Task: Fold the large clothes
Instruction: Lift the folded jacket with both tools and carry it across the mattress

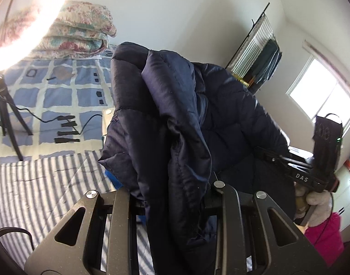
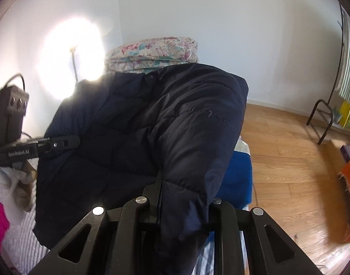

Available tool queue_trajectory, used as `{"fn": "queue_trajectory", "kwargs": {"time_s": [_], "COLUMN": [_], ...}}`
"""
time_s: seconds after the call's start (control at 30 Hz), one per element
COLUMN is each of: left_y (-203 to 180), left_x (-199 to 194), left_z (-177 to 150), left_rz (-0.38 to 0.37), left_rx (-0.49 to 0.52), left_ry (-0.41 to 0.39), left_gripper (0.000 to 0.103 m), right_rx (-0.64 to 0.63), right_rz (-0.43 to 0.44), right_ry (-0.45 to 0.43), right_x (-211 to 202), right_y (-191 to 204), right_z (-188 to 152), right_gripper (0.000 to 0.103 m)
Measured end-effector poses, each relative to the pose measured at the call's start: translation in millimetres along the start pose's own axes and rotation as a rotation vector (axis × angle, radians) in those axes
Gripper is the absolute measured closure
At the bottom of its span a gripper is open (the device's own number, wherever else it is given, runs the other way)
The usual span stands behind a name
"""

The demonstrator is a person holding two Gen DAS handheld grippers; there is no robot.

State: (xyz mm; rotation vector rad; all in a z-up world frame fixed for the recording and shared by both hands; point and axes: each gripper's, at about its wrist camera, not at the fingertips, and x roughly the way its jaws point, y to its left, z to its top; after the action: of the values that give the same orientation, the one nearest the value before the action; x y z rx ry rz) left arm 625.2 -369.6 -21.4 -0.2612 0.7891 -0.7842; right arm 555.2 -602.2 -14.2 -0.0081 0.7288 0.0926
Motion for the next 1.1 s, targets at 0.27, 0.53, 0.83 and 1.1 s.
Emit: {"fn": "queue_trajectory", "kwargs": {"time_s": [0.27, 0.53, 0.83, 1.1], "left_y": [35.6, 58.5, 76.3, 83.5], "left_x": [46.4, 73.5, 82.6, 93.3], "left_z": [-1.4, -8.1, -9.0, -12.1], "left_rz": [-0.019, -0.035, -0.049, -0.016], "left_rx": [-0.078, -0.111, -0.147, -0.132], "left_ry": [0.020, 0.021, 0.017, 0.039], "left_gripper": [0.077, 0.077, 0.077, 0.077], "right_rx": [0.051, 0.063, 0.045, 0.070], "right_rz": [0.026, 0.017, 0.012, 0.029], "right_ry": [0.043, 0.081, 0.087, 0.088], "right_x": [52.1, 95.6, 107.9, 113.4], "right_y": [-24.1, -36.0, -39.2, -48.6], "right_z": [0.0, 3.7, 10.2, 2.9], "right_gripper": [0.084, 0.084, 0.084, 0.084]}}
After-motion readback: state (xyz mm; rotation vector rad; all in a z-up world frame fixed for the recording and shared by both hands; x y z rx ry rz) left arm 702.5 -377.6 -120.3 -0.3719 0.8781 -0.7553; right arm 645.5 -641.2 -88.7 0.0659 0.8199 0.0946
